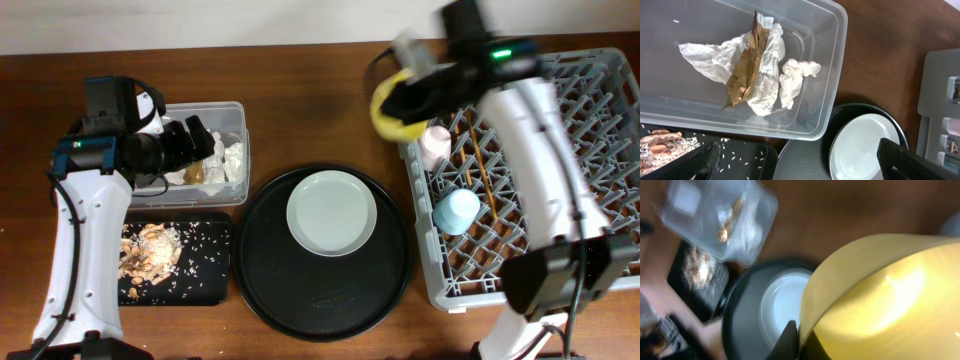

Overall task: Sort waste into correct bins and load items into the dishwasher rack
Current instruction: 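Place the yellow bowl in the rack's back row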

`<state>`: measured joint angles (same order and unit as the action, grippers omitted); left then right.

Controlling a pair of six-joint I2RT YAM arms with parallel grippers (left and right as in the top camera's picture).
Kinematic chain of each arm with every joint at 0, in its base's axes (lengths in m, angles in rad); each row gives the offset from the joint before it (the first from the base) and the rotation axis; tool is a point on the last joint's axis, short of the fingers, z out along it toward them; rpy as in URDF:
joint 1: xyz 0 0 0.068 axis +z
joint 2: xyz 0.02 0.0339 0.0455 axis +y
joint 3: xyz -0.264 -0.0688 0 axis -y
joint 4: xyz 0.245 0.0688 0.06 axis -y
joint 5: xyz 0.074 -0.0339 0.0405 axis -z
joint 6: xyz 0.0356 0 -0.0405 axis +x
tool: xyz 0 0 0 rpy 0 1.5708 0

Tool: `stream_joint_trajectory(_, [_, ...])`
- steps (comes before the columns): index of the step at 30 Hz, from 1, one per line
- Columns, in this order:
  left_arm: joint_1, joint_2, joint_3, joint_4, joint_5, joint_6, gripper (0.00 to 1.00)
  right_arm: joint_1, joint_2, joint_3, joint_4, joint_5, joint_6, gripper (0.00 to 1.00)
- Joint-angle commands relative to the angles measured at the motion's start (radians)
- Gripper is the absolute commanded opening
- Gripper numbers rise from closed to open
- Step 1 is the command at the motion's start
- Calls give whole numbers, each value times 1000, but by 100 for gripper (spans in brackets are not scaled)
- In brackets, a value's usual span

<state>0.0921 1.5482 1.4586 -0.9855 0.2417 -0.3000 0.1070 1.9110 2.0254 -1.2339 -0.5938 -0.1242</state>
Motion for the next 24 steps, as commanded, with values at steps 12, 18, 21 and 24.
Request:
stream_joint_trajectory(12, [3, -8, 8, 3, -3, -6, 99, -509, 409, 6, 193, -806, -241, 4])
stream_joint_trajectory(18, [3, -8, 8, 3, -3, -6, 99, -616, 422, 6, 57, -603, -238, 16])
stream_joint_trajectory(21, [3, -8, 8, 3, -3, -6, 99, -692, 422, 6, 4, -599, -237, 54])
stream_joint_trajectory(24, [3, -8, 8, 3, -3, -6, 99, -758, 400, 8, -29, -597, -207, 99])
